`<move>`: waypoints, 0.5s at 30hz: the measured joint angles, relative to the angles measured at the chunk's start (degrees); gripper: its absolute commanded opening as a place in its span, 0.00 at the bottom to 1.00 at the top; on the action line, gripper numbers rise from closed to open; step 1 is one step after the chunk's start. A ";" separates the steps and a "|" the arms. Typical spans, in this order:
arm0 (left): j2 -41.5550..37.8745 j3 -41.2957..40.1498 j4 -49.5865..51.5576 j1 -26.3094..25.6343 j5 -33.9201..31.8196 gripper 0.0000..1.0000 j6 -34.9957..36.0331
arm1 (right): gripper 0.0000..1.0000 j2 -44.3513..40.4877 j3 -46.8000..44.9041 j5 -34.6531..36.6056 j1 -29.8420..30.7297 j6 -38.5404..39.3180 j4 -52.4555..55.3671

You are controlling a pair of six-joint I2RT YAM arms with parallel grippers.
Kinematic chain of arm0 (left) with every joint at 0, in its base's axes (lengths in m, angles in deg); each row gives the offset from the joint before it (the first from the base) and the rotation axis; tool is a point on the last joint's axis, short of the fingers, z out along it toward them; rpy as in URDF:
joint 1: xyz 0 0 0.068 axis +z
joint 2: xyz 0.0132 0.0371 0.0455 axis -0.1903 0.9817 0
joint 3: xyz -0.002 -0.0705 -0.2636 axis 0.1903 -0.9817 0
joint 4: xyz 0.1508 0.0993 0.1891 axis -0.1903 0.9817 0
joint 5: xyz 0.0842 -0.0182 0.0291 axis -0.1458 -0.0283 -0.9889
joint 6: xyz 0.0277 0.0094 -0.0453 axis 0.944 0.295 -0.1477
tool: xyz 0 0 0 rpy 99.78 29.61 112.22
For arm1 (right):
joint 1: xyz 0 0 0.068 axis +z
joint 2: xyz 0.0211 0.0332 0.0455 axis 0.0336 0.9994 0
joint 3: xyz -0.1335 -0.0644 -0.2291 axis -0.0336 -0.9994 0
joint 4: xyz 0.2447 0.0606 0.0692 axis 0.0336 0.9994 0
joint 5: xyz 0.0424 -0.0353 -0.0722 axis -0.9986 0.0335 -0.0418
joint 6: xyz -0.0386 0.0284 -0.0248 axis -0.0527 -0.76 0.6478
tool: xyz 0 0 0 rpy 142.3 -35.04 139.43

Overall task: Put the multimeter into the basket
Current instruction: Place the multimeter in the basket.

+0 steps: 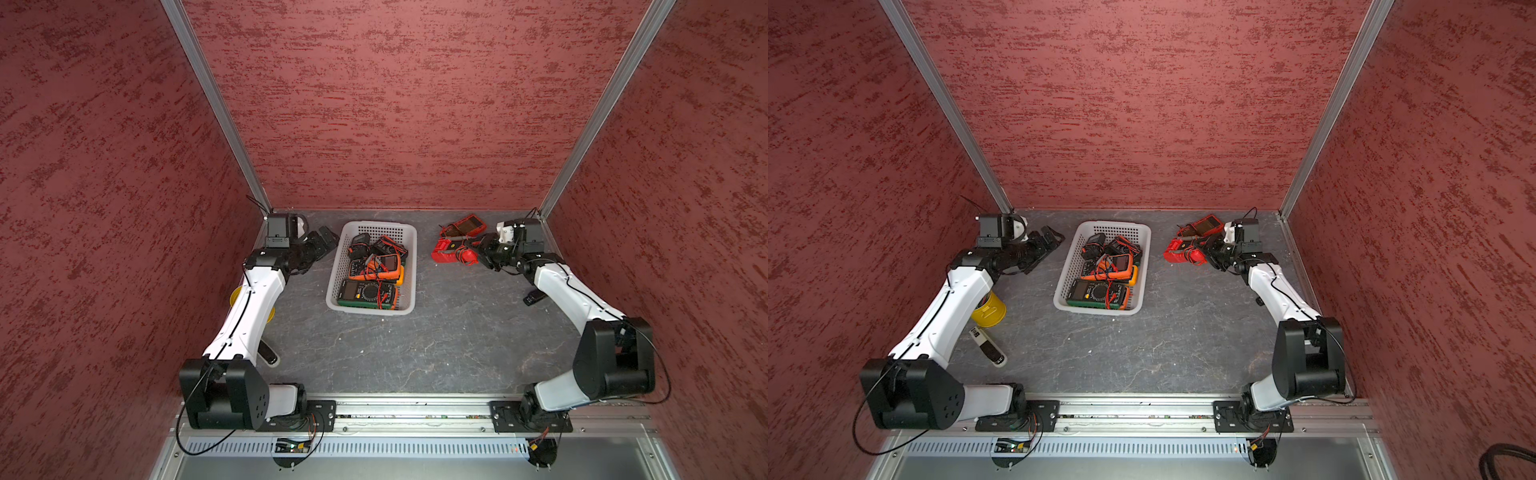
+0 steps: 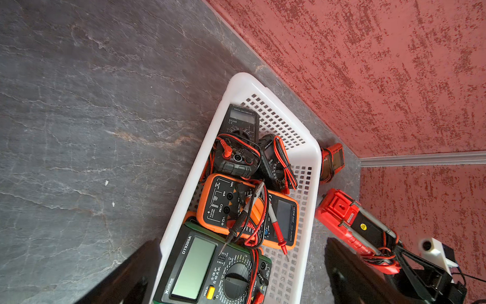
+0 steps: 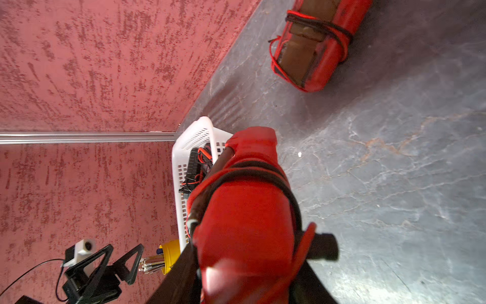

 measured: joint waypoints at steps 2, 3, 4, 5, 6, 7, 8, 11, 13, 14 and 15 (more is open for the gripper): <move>0.52 0.00 0.00 0.00 0.11 1.00 0.02 | 0.00 0.00 1.20 -0.44 0.72 -1.01 -0.94; 0.85 0.00 -0.02 0.00 0.15 1.00 0.02 | 0.00 0.02 1.90 -0.72 1.25 -1.55 -1.55; 1.09 0.00 -0.02 0.00 0.17 1.00 0.02 | 0.00 0.04 2.51 -1.03 1.73 -2.10 -2.12; 1.33 0.00 -0.02 0.00 0.22 1.00 0.02 | 0.00 0.13 3.37 -1.49 2.43 -2.73 -2.89; 1.57 0.00 -0.09 0.00 0.26 1.00 0.04 | 0.00 0.50 4.50 -2.12 3.28 -3.56 -4.04; 1.75 0.00 -0.11 0.00 0.26 1.00 0.04 | 0.00 0.94 5.51 -2.73 3.87 -4.20 -5.18; 1.90 0.00 -0.15 0.00 0.26 1.00 0.09 | 0.00 1.88 6.82 -3.50 4.76 -5.01 -6.93; 1.99 0.00 -0.46 0.00 0.46 1.00 0.55 | 0.00 6.01 11.08 -5.70 7.39 -7.48 -12.48; 1.99 0.00 -0.61 0.00 0.59 1.00 0.85 | 0.00 9.88 14.56 -7.06 9.22 -8.66 -15.47; 2.01 0.00 -0.70 0.00 0.68 1.00 0.94 | 0.00 12.17 16.61 -7.72 10.21 -9.11 -16.57; 2.01 0.00 -0.83 0.00 0.72 1.00 1.01 | 0.00 14.58 18.62 -8.22 11.19 -9.57 -17.42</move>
